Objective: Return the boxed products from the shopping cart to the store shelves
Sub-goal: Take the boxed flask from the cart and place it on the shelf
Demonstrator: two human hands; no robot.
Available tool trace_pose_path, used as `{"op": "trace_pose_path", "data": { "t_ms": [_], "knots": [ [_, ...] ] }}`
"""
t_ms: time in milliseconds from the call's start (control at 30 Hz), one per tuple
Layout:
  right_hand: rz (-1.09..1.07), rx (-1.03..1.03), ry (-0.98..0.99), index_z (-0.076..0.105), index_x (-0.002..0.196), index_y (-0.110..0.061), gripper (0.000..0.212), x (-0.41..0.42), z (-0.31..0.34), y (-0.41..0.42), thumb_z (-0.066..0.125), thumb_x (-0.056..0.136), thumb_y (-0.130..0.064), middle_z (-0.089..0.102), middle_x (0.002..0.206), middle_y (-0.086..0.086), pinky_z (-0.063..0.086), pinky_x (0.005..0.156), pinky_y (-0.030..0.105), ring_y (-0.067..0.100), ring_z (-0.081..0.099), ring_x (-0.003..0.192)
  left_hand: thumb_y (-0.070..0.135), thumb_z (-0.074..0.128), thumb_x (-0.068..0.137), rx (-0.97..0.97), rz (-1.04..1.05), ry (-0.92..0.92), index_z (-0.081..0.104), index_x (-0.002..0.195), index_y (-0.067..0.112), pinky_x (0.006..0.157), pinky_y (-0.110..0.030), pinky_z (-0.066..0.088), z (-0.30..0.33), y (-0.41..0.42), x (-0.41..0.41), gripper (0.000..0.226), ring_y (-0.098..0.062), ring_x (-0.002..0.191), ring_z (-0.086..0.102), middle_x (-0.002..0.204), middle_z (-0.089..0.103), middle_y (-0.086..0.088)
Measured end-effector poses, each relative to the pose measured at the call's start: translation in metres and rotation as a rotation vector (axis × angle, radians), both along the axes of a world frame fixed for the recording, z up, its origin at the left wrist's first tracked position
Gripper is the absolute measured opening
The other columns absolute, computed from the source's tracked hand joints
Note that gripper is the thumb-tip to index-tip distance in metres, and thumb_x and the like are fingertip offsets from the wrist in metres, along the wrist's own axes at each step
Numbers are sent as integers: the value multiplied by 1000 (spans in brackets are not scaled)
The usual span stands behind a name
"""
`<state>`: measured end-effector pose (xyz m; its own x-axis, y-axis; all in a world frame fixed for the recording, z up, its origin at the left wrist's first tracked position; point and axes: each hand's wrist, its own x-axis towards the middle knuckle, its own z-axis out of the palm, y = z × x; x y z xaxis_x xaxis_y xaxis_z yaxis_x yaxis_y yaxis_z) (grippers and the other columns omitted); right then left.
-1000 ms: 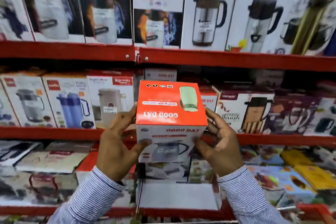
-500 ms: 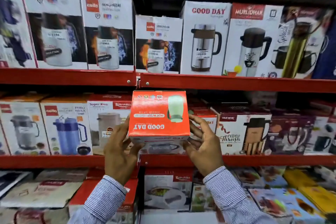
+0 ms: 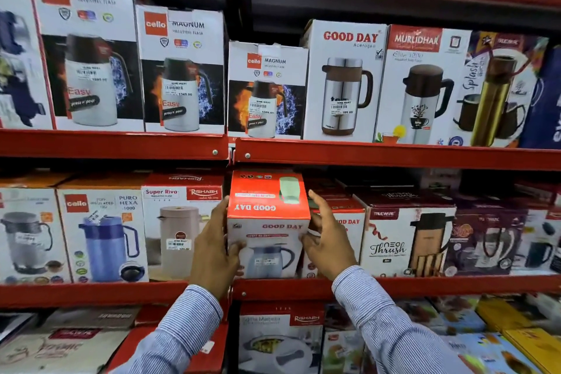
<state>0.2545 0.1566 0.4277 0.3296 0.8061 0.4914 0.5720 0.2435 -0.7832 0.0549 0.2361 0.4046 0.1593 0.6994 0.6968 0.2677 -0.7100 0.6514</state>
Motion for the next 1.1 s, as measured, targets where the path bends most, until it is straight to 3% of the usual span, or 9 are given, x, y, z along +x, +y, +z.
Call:
{"op": "trace_pose_path", "data": {
  "t_ms": [133,200,300,467,600,700,800,933,1100],
  "knots": [
    [-55,-39,-137,25,139,-49,82,2,9,15,63,85,-2,66,119,-9,58,88,29,5,66,98,-8,73,75,62,59,122,23,136,43,64,-1,50,12,10,9,94,-7,83,63,99,64,9],
    [-99,-59,-215,31,138,-46,74,2,15,22,62,86,-3,67,117,-1,60,82,30,11,68,95,-6,71,76,50,83,172,29,133,36,75,-16,59,19,14,15,82,-15,88,68,102,68,2],
    [-160,-116,-340,29,142,-40,73,1,24,28,59,85,-7,63,120,7,58,86,34,19,66,98,4,74,77,14,119,254,29,140,29,91,-36,57,28,21,22,81,-26,105,69,117,68,-8],
    [-331,-226,-742,21,148,-19,81,-5,36,38,62,78,-19,48,126,12,47,94,39,30,42,117,27,75,78,-32,187,474,11,156,23,94,-42,55,36,30,25,100,-31,108,65,120,66,-14],
    [-359,-245,-802,20,149,-18,84,-6,39,37,61,76,-27,43,128,12,44,94,41,31,40,115,32,73,80,-68,162,492,5,156,23,97,-41,52,36,25,24,103,-31,115,62,130,61,-14],
    [-415,-206,-901,14,152,-21,88,-4,22,25,59,78,-40,33,146,13,38,99,48,35,34,126,40,67,84,-18,182,499,3,156,30,110,-43,42,19,5,19,98,-30,143,39,160,29,-12],
    [-436,-177,-957,7,153,-25,90,-3,-7,7,54,80,-48,7,163,13,24,113,57,39,13,146,42,65,83,190,235,602,0,156,33,120,-52,26,-11,-20,14,98,-34,154,11,167,1,-10],
    [-458,-206,-967,5,153,-26,91,0,-64,-29,53,80,-51,1,163,18,14,115,64,43,4,148,44,61,80,325,212,698,13,155,28,118,-64,19,-66,-54,8,90,-40,152,9,165,13,-16],
    [-432,-353,-910,13,153,-23,89,4,-155,-78,50,78,-54,1,163,19,12,113,65,46,9,147,43,58,78,241,91,882,24,154,23,116,-64,24,-157,-89,-3,86,-41,151,17,164,20,-17]
  ]
}}
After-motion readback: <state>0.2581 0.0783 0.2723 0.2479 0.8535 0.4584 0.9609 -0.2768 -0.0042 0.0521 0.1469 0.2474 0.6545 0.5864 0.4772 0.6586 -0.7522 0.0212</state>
